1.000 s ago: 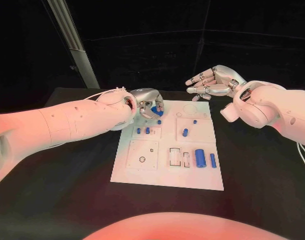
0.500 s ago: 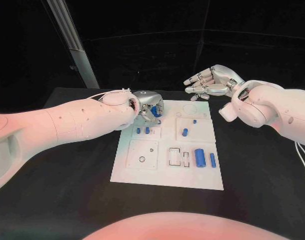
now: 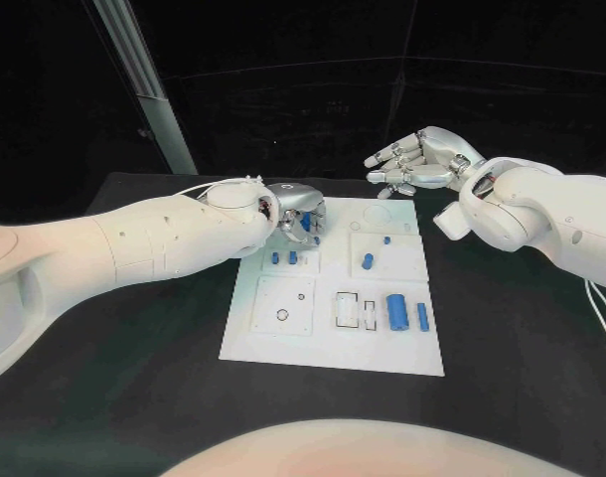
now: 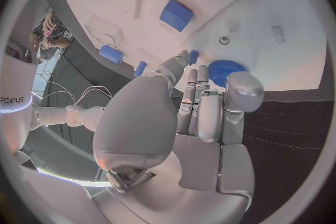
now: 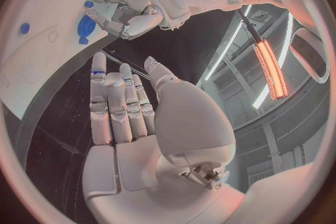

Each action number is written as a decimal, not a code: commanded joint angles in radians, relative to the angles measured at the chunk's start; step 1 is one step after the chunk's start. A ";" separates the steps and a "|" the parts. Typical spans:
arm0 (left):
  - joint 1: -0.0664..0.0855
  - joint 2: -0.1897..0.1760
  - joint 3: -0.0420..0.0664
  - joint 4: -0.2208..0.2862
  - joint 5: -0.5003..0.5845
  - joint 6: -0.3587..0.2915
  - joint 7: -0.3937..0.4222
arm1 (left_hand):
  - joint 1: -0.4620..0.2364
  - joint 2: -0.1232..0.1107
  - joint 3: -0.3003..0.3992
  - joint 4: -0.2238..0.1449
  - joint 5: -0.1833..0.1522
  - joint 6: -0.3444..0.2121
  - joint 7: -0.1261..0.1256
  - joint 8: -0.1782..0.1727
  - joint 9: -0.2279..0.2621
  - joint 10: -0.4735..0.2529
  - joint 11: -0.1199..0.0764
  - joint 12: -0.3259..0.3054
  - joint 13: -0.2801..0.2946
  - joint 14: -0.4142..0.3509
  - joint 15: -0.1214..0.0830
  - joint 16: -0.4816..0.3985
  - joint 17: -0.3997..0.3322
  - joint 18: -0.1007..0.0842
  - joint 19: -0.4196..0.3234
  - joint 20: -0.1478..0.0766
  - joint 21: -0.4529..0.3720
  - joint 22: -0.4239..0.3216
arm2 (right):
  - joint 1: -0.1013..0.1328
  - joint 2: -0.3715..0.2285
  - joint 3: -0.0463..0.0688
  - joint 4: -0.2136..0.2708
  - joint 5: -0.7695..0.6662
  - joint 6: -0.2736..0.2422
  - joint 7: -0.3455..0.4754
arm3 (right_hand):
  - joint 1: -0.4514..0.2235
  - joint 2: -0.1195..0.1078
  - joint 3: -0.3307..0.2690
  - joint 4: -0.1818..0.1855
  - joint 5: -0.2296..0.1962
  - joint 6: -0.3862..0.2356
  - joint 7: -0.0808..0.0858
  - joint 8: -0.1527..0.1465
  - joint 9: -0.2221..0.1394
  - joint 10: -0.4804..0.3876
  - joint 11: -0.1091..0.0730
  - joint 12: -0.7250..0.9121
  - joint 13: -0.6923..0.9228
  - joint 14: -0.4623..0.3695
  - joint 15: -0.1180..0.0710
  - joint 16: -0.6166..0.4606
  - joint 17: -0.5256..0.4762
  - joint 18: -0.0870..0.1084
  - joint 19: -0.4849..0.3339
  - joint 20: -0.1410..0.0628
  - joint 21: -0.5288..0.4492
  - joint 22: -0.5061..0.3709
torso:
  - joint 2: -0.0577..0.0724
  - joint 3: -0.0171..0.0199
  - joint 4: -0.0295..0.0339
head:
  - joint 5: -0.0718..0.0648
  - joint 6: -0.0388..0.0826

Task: Assemble the parts on the task board

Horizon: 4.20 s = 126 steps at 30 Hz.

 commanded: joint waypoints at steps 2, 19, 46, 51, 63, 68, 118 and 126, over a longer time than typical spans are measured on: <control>-0.002 0.005 0.000 -0.002 -0.012 0.029 0.015 | 0.005 0.010 0.012 -0.001 -0.002 0.010 -0.003 -0.007 -0.002 0.010 -0.001 -0.009 -0.004 0.033 -0.007 0.007 0.002 -0.020 0.009 -0.002 0.010 0.006 | 0.002 0.002 0.000 -0.001 0.001 0.009 0.007 | -0.011 0.002 0.001 0.007 0.004 -0.006 0.000 -0.001 0.001 -0.005 0.000 0.003 -0.001 -0.005 0.002 -0.002 0.102 0.003 0.003 0.002 -0.006 -0.001 | 0.000 -0.0003 -0.0012 | 0.001 -0.001; -0.007 0.017 0.000 -0.015 -0.012 0.052 0.000 | 0.007 0.019 0.030 -0.001 -0.003 0.016 -0.002 -0.019 -0.006 0.026 -0.003 -0.021 -0.011 0.033 -0.008 0.007 -0.003 -0.025 0.016 -0.004 0.035 0.037 | 0.002 0.004 0.000 -0.001 0.001 0.009 0.007 | -0.009 0.004 0.002 0.007 0.005 -0.006 -0.001 -0.001 0.001 -0.006 0.000 0.005 -0.001 -0.004 0.002 -0.001 0.103 0.004 0.004 0.002 -0.007 -0.002 | 0.000 0.0000 -0.0002 | 0.000 -0.003; -0.010 0.029 0.000 -0.038 -0.011 0.088 -0.021 | 0.016 0.047 0.099 -0.012 -0.006 0.053 0.003 -0.044 -0.011 0.072 -0.003 -0.055 -0.027 0.034 -0.008 0.012 -0.007 -0.029 0.018 -0.004 0.060 0.072 | 0.002 0.008 0.000 -0.003 0.001 0.008 0.007 | -0.008 0.004 0.003 0.007 0.006 -0.006 -0.001 0.000 0.001 -0.006 0.000 0.006 -0.001 -0.004 0.001 -0.001 0.103 0.004 0.005 0.002 -0.008 -0.002 | -0.001 0.0005 -0.0001 | -0.006 -0.009; -0.010 0.018 0.001 -0.027 0.009 0.057 -0.007 | 0.009 0.043 0.101 -0.011 -0.007 0.058 0.004 -0.046 -0.011 0.078 -0.003 -0.059 -0.028 0.033 -0.008 0.011 -0.010 -0.030 0.019 -0.004 0.065 0.077 | 0.002 0.007 0.000 -0.002 0.001 0.008 0.007 | -0.008 0.005 0.003 0.008 0.006 -0.006 -0.001 0.000 0.002 -0.006 0.000 0.006 -0.001 -0.004 0.001 -0.001 0.103 0.004 0.005 0.002 -0.009 -0.002 | -0.001 0.0001 0.0024 | -0.008 -0.006; -0.010 -0.025 0.055 0.015 0.054 -0.011 0.011 | 0.004 0.039 0.104 -0.012 -0.008 0.064 0.002 -0.048 -0.010 0.085 -0.004 -0.064 -0.029 0.034 -0.008 0.013 -0.011 -0.030 0.019 -0.004 0.069 0.082 | 0.002 0.006 0.000 -0.002 0.001 0.009 0.008 | -0.008 0.005 0.003 0.008 0.006 -0.006 -0.001 0.000 0.002 -0.006 0.000 0.006 -0.001 -0.004 0.001 -0.001 0.103 0.004 0.005 0.002 -0.009 -0.002 | -0.001 -0.0007 0.0000 | -0.005 0.002; -0.008 -0.042 0.080 0.036 0.072 -0.015 0.008 | 0.005 0.039 0.107 -0.013 -0.007 0.066 0.002 -0.049 -0.010 0.087 -0.004 -0.065 -0.030 0.034 -0.008 0.013 -0.010 -0.031 0.019 -0.005 0.070 0.084 | 0.002 0.006 0.000 -0.003 0.001 0.010 0.008 | -0.008 0.005 0.003 0.008 0.006 -0.006 -0.001 0.000 0.002 -0.006 0.000 0.006 -0.001 -0.004 0.001 -0.001 0.103 0.004 0.005 0.002 -0.009 -0.002 | -0.002 0.0010 0.0005 | 0.001 0.005; -0.025 -0.152 0.085 0.078 0.089 0.112 -0.028 | -0.003 0.036 0.110 -0.012 -0.009 0.077 0.002 -0.051 -0.010 0.098 -0.004 -0.070 -0.030 0.033 -0.008 0.012 -0.014 -0.031 0.019 -0.005 0.074 0.090 | 0.001 -0.003 0.000 -0.004 0.001 0.003 0.010 | -0.009 0.008 0.003 0.010 0.007 -0.006 0.000 0.000 0.002 -0.007 0.000 0.008 -0.001 -0.003 0.001 0.000 0.104 0.004 0.006 0.002 -0.011 -0.003 | 0.000 -0.0006 -0.0002 | 0.019 0.000; -0.027 -0.150 0.084 0.068 0.089 0.117 -0.031 | -0.003 0.036 0.110 -0.012 -0.009 0.077 0.002 -0.051 -0.010 0.098 -0.004 -0.070 -0.030 0.033 -0.008 0.012 -0.014 -0.031 0.019 -0.005 0.074 0.090 | 0.001 -0.003 0.000 -0.004 0.001 0.003 0.010 | -0.009 0.008 0.003 0.010 0.007 -0.006 0.000 0.000 0.002 -0.007 0.000 0.008 -0.001 -0.003 0.001 0.000 0.104 0.004 0.006 0.002 -0.011 -0.003 | 0.000 -0.0004 -0.0006 | 0.020 -0.002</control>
